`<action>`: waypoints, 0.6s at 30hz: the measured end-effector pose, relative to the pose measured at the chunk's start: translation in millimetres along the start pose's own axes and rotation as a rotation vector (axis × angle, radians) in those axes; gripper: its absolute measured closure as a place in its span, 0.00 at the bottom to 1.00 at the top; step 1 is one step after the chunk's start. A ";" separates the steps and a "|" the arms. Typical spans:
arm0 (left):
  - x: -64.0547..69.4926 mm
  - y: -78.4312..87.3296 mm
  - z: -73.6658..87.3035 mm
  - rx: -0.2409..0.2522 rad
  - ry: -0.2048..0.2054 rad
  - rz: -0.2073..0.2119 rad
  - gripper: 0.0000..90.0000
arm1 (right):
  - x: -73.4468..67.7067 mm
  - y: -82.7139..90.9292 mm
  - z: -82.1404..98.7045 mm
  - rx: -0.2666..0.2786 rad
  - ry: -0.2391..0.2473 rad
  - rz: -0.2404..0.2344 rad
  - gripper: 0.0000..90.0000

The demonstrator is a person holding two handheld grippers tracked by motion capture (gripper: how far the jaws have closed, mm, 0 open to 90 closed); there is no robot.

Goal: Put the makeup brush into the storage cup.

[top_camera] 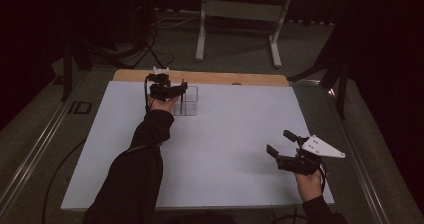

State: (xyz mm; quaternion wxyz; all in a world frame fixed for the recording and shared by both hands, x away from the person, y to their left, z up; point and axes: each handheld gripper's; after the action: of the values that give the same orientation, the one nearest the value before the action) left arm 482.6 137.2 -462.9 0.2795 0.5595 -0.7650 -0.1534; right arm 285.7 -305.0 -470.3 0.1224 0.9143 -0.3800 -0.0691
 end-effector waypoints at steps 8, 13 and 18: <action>6.9 11.4 -12.0 0.008 -0.033 0.005 0.00 | 0.0 0.3 -0.3 0.002 -0.002 0.003 0.16; 7.9 16.6 -16.4 -0.004 -0.037 0.022 0.00 | -0.6 0.6 -0.8 0.003 -0.001 0.003 0.16; 8.5 22.9 -18.4 -0.005 -0.054 0.068 0.00 | -0.3 0.2 -0.6 0.002 -0.001 0.004 0.16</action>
State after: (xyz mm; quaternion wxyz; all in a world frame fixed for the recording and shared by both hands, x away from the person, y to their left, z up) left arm 474.1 138.1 -433.6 0.2649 0.5284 -0.7905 -0.1607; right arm 285.5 -304.8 -469.6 0.1215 0.9135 -0.3821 -0.0691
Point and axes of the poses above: each handheld gripper's, and its own axes: y roughly backward along the jaws, z roughly out of its underside, x roughly to its right, and after that the axes turned 3 degrees about -z, right-handed
